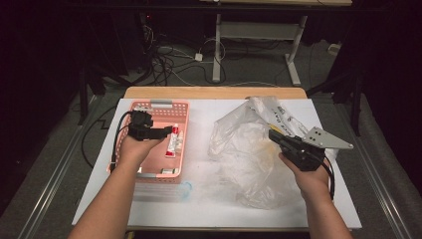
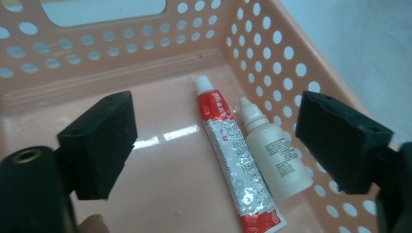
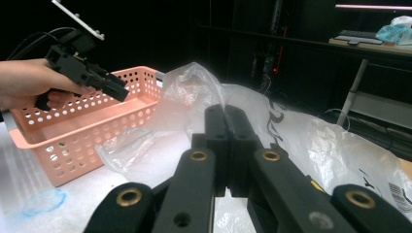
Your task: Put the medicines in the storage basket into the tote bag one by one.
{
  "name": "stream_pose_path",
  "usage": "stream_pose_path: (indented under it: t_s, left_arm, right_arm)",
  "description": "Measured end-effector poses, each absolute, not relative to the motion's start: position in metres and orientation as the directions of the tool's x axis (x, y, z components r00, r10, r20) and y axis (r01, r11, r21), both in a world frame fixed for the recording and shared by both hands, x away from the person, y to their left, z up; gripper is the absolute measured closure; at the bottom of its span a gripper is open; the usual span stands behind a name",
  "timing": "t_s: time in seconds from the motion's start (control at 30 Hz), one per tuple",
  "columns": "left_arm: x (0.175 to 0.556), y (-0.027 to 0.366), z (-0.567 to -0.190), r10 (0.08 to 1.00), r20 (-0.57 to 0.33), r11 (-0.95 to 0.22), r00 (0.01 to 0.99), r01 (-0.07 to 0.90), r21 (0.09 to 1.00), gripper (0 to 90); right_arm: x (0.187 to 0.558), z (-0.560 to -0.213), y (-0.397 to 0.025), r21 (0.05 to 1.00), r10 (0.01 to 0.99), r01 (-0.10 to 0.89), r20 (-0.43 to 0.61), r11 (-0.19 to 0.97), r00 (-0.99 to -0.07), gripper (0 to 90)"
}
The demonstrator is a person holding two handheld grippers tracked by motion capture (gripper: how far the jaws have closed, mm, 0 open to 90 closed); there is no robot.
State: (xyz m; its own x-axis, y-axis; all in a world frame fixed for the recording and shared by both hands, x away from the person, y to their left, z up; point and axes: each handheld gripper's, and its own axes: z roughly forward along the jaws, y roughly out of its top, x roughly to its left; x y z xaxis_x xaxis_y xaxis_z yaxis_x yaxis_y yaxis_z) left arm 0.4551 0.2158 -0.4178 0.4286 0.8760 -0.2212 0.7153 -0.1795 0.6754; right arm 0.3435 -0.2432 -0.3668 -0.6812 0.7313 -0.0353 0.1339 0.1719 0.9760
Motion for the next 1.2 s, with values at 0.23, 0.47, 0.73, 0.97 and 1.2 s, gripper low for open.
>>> stream_pose_path:
  t_s: [0.23,0.47,0.73,0.97,1.2]
  left_arm:
    - [0.464,0.209,-0.424,0.827,-0.277,-0.222,0.489,0.737,0.638,81.4]
    - [0.469,0.191,-0.433,0.818,-0.256,-0.294,0.516,0.756,0.584,88.3]
    - [0.476,0.182,-0.443,0.831,-0.222,-0.339,0.51,0.781,0.525,88.4]
    - [0.477,0.186,-0.445,0.841,-0.18,-0.376,0.511,0.789,0.486,88.5]
    - [0.475,0.193,-0.443,0.86,-0.111,-0.399,0.499,0.792,0.462,88.5]
  right_arm:
    - [0.343,-0.367,-0.242,0.975,0.731,0.139,-0.032,0.172,-0.682,90.0]
    - [0.344,-0.368,-0.243,0.975,0.73,0.139,-0.033,0.174,-0.683,90.0]
    - [0.345,-0.369,-0.242,0.973,0.729,0.143,-0.035,0.181,-0.684,90.0]
    - [0.345,-0.37,-0.242,0.973,0.729,0.144,-0.034,0.181,-0.684,90.0]
    - [0.344,-0.37,-0.242,0.973,0.731,0.146,-0.031,0.178,-0.682,90.0]
